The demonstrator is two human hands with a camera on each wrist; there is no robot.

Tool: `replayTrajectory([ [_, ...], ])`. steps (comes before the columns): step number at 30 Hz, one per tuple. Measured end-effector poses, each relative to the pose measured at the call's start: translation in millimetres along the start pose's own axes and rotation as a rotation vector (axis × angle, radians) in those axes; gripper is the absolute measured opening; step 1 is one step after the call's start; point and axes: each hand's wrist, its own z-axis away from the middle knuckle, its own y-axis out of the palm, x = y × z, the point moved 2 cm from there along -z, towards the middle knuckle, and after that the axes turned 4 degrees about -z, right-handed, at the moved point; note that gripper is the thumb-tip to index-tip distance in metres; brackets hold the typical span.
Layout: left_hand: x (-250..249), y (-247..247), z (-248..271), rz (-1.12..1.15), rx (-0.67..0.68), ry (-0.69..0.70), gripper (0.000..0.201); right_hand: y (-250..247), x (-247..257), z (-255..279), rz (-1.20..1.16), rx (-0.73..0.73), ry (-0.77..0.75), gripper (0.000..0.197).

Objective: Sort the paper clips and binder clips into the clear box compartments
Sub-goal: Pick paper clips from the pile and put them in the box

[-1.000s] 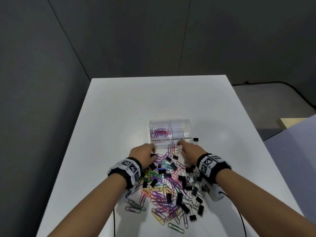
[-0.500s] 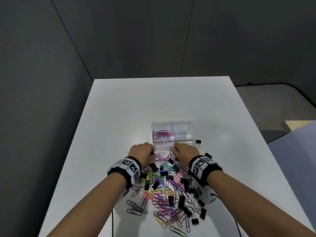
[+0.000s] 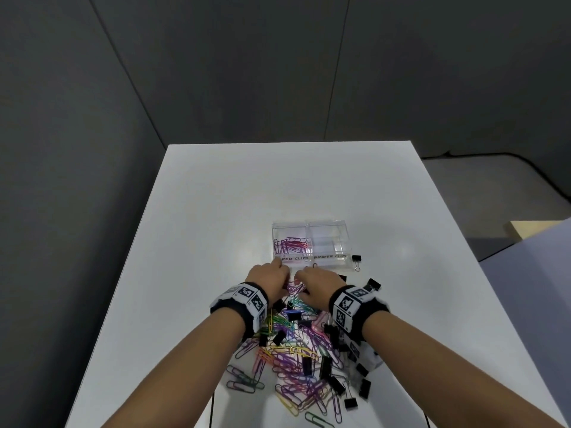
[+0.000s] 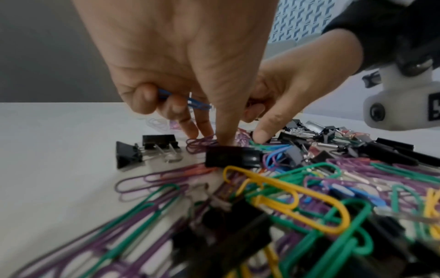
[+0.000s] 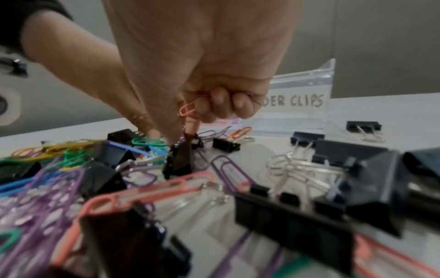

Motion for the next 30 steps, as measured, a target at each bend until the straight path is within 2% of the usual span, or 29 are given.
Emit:
replayTrajectory([
  [2,-2,1,-2,-0.003,0.013,-0.02,0.033,2,1,-2,0.049,-0.001,0.012,0.028],
  [7,1,5,-2,0.051,0.052,-0.068,0.028,-2,-9,2,0.004,0.01,0.088,0.019],
  [12,2,6,-3,0.133,0.071,-0.058,0.023,0,-8,7,0.004,0.052,0.116,0.021],
  [15,4,4,-3,0.175,0.061,-0.037,0.021,-1,-8,10,-0.001,0.058,0.084,0.023],
  [19,13,3,-2,0.338,0.077,-0.029,0.023,-7,-16,17,-0.086,0.007,0.073,0.006],
  [22,19,4,0,0.45,0.061,-0.034,0.026,-12,-23,20,-0.15,0.011,0.084,0.016],
  [28,24,8,4,0.508,0.029,-0.087,0.028,-13,-30,24,-0.206,0.012,0.162,0.037],
  [30,24,10,4,0.538,0.015,-0.109,0.027,-10,-32,24,-0.236,0.01,0.193,0.038],
])
